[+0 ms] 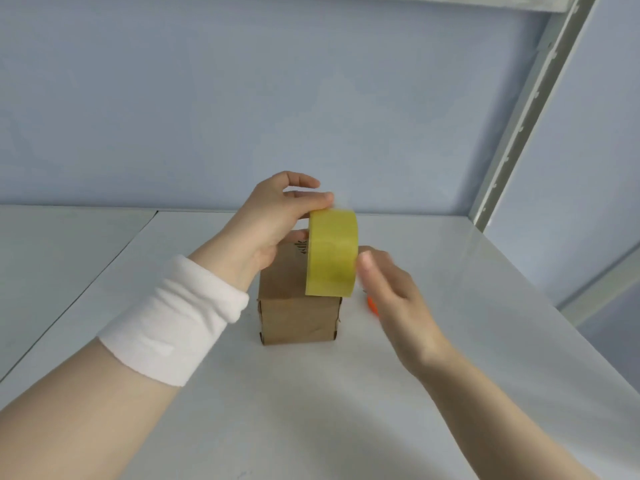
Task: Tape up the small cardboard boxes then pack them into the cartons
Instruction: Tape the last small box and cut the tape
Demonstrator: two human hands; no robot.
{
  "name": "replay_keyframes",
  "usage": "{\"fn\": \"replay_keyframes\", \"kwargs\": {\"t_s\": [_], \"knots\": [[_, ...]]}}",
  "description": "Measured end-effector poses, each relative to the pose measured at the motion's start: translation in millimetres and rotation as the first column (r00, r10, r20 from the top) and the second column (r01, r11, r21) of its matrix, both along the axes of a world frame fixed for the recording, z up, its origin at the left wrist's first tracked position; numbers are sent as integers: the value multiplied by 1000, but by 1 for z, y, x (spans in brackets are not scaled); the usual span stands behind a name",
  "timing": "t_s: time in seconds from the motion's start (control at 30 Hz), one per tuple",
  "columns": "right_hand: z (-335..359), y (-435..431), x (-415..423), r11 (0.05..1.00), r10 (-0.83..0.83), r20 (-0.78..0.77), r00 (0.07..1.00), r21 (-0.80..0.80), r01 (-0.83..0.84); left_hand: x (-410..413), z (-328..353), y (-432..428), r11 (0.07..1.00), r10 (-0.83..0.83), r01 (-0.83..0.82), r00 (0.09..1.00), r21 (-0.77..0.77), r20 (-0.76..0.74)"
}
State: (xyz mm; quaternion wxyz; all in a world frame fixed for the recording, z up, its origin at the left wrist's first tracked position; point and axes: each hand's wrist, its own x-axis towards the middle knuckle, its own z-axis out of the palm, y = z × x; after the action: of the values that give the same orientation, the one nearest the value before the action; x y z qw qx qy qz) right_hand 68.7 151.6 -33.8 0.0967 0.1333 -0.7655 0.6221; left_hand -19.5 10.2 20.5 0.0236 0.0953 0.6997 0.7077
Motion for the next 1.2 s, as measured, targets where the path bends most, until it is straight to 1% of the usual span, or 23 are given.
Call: {"fn": "replay_keyframes", "kwargs": {"t_s": [0.07, 0.13, 0.17, 0.23, 0.27, 0.33, 0.37, 0.4, 0.43, 0.47, 0.5, 0.57, 0.6, 0.63, 0.7, 0.77, 0.87, 0.97, 1.1, 1.2], "knots": [[4, -11, 0, 999, 41, -21, 999, -6, -41, -5, 5, -2, 999, -24, 23, 999, -34, -30], [12, -18, -5, 995, -2, -19, 1000, -96, 0, -14, 10, -6, 997, -36, 31, 996, -68, -81], [16, -21, -9, 988, -55, -16, 998, -148, 52, -20, 12, -9, 997, -36, 29, 995, -77, -94], [22, -23, -18, 965, -163, -9, 987, -210, 157, -33, 11, -15, 996, -53, 49, 997, -77, -50], [24, -25, -21, 960, -170, 12, 985, -226, 168, -39, 9, -17, 994, -74, 72, 997, -87, -12], [24, -29, -28, 974, -82, 104, 991, -205, 102, -51, -1, -20, 982, -113, 119, 992, -150, 48], [20, -31, -30, 985, -41, 152, 988, -157, 65, -57, -6, -21, 974, -127, 137, 990, -182, 68], [17, -33, -31, 993, -37, 185, 982, -99, 56, -62, -11, -21, 968, -130, 144, 988, -206, 82], [15, -35, -34, 995, -64, 194, 979, -57, 76, -68, -14, -21, 964, -125, 141, 989, -225, 85], [14, -36, -37, 992, -107, 188, 976, -48, 118, -73, -15, -22, 960, -117, 133, 990, -245, 79], [15, -37, -40, 984, -150, 172, 974, -75, 164, -78, -15, -22, 957, -113, 126, 992, -261, 63], [19, -40, -48, 943, -229, 162, 960, -209, 260, -85, -18, -23, 952, -120, 128, 992, -278, 46], [21, -43, -53, 918, -279, 158, 947, -246, 311, -88, -21, -24, 950, -127, 136, 991, -281, 50], [20, -47, -57, 902, -338, 142, 930, -233, 363, -90, -25, -25, 949, -132, 143, 990, -283, 56], [16, -55, -63, 877, -450, 89, 889, -146, 458, -91, -37, -28, 948, -138, 153, 988, -280, 74], [13, -62, -68, 845, -524, 48, 850, -95, 526, -93, -49, -29, 958, -129, 149, 987, -244, 99], [18, -68, -76, 822, -557, 64, 828, -100, 561, -96, -62, -28, 977, -90, 116, 985, -177, 147], [26, -68, -83, 814, -568, 105, 816, -76, 577, -95, -71, -26, 983, -59, 88, 983, -163, 171], [33, -68, -89, 814, -576, 141, 805, 5, 581, -99, -75, -26, 964, -67, 98, 989, -247, 133], [37, -65, -89, 828, -557, 161, 815, 36, 559, -102, -69, -30, 910, -121, 152, 987, -387, 103]]}}
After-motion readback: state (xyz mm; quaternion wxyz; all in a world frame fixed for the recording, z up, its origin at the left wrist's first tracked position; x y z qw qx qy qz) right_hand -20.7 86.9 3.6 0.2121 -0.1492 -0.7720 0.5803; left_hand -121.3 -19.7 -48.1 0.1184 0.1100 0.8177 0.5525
